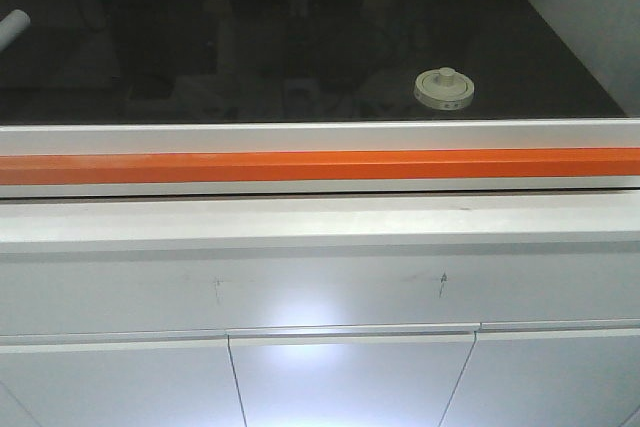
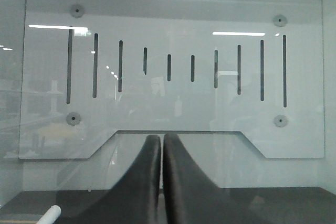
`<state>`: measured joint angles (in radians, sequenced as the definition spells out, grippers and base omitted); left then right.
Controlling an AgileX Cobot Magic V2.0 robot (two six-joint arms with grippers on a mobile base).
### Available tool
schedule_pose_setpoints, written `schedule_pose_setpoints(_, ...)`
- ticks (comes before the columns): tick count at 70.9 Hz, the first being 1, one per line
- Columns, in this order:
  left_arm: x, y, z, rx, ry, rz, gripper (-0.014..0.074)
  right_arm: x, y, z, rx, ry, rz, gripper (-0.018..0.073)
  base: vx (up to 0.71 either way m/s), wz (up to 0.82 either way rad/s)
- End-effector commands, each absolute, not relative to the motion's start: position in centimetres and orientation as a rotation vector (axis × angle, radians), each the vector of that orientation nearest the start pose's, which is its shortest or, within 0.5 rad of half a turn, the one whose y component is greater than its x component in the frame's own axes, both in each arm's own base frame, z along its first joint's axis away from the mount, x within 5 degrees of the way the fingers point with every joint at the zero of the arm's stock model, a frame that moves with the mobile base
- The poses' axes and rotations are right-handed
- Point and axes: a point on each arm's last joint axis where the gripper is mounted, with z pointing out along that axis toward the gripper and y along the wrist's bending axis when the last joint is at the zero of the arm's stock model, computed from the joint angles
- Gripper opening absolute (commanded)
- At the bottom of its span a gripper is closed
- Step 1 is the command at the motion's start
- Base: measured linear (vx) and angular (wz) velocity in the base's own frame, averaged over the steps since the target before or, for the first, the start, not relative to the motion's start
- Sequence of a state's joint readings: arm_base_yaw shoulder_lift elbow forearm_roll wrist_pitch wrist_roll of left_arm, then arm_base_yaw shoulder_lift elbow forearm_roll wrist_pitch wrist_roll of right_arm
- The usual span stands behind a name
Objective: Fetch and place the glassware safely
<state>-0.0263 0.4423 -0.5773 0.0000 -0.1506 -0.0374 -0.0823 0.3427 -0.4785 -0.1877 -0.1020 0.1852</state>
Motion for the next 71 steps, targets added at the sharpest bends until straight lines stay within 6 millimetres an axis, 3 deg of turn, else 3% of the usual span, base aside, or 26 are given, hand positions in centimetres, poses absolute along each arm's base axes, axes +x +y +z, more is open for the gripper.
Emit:
schedule_pose_setpoints(1, 9.9, -0.3, 41.4, -0.011, 1.181, -0.062, -0.0007, 8.7, -0.4, 38.7, 0.014, 1.191, -0.066, -0.0003, 0.0, 0.0)
schedule_pose_setpoints(12, 12.5, -0.3, 42.2, -0.007, 1.24, -0.056, -0.0007, 12.1, -0.7, 39.1, 0.013, 1.257, -0.059, -0.0003, 0.0, 0.0)
schedule_pose_setpoints(29, 15.8, -0.4, 40.5, -0.007, 1.362, -0.053, -0.0007, 16.2, -1.0, 36.9, 0.019, 1.411, -0.052, -0.0003, 0.0, 0.0)
schedule_pose_setpoints(39, 16.2, -0.4, 39.8, 0.005, 1.396, -0.038, -0.0007, 16.2, -1.0, 36.7, 0.018, 1.414, -0.053, -0.0003, 0.0, 0.0)
schedule_pose_setpoints(48, 15.5, -0.4, 38.4, 0.03, 1.351, -0.009, -0.0007, 15.7, -0.8, 35.9, -0.016, 1.371, -0.057, -0.0003, 0.0, 0.0)
schedule_pose_setpoints(61, 14.2, -0.4, 34.3, 0.033, 1.324, -0.006, -0.0007, 14.8, 0.0, 32.5, -0.102, 1.276, -0.034, -0.0003, 0.0, 0.0)
schedule_pose_setpoints(71, 13.3, -0.4, 31.0, 0.034, 1.347, -0.006, -0.0007, 14.3, 0.2, 29.3, -0.112, 1.339, -0.018, -0.0003, 0.0, 0.0)
